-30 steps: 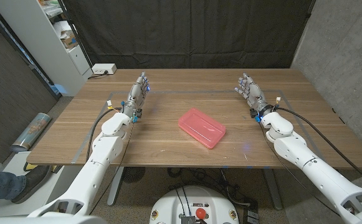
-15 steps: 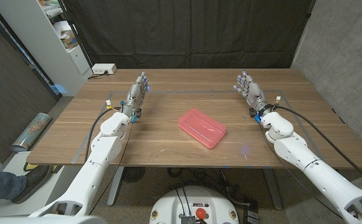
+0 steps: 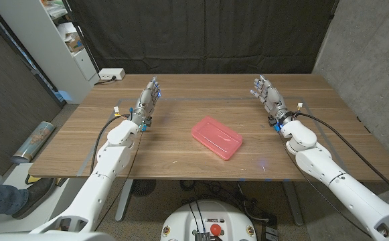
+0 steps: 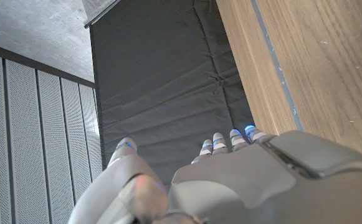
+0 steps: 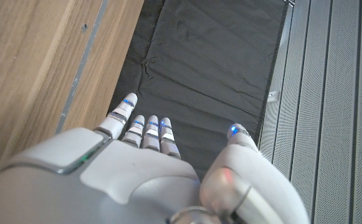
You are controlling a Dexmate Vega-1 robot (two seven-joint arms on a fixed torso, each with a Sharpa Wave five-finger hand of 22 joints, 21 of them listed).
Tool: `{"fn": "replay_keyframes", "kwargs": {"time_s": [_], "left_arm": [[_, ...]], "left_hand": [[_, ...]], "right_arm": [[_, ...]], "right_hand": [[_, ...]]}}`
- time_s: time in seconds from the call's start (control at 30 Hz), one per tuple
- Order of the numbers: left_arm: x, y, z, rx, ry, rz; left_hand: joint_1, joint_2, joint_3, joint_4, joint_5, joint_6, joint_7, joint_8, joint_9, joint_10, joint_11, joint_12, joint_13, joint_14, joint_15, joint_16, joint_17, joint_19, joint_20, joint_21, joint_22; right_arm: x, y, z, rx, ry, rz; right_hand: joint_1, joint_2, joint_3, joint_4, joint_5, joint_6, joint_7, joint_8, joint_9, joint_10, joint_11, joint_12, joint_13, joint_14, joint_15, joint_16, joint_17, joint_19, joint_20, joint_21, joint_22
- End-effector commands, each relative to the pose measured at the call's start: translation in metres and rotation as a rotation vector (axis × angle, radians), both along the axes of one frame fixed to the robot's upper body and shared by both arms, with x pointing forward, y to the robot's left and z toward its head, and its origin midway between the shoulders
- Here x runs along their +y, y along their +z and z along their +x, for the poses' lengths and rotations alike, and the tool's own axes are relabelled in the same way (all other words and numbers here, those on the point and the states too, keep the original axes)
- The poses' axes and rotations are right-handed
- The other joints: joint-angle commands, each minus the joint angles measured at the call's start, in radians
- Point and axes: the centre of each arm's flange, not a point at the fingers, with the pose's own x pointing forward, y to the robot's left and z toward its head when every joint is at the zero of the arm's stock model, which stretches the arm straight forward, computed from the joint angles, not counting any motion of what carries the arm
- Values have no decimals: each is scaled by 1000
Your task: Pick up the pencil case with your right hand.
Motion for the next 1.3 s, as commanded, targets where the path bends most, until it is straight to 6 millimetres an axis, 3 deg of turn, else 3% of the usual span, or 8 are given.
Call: {"fn": "replay_keyframes", "kwargs": {"time_s": [0.03, 1.3], "left_arm": [[-2, 4, -1, -2, -5, 20], [-2, 7, -6, -3, 1, 43]], "left_hand": [[5, 4, 2, -3, 5, 3, -2, 7, 3, 3, -3, 6, 2, -26, 8, 0, 2, -26, 4, -3, 6], [16, 12, 0, -9, 3, 10, -2, 5, 3, 6, 0, 5, 3, -31, 7, -3, 2, -34, 2, -4, 6]], "right_arm": [[-1, 2, -12, -37, -15, -27], [15, 7, -37, -150, -43, -162]], "right_hand": [[11, 0, 0, -8, 5, 2, -3, 2, 4, -3, 5, 3, 4, -2, 3, 1, 4, -3, -1, -3, 6], [12, -21, -12, -17, 5, -6, -9, -1, 4, -11, 2, 1, 4, -9, 3, -2, 4, -20, 2, -7, 6]]}}
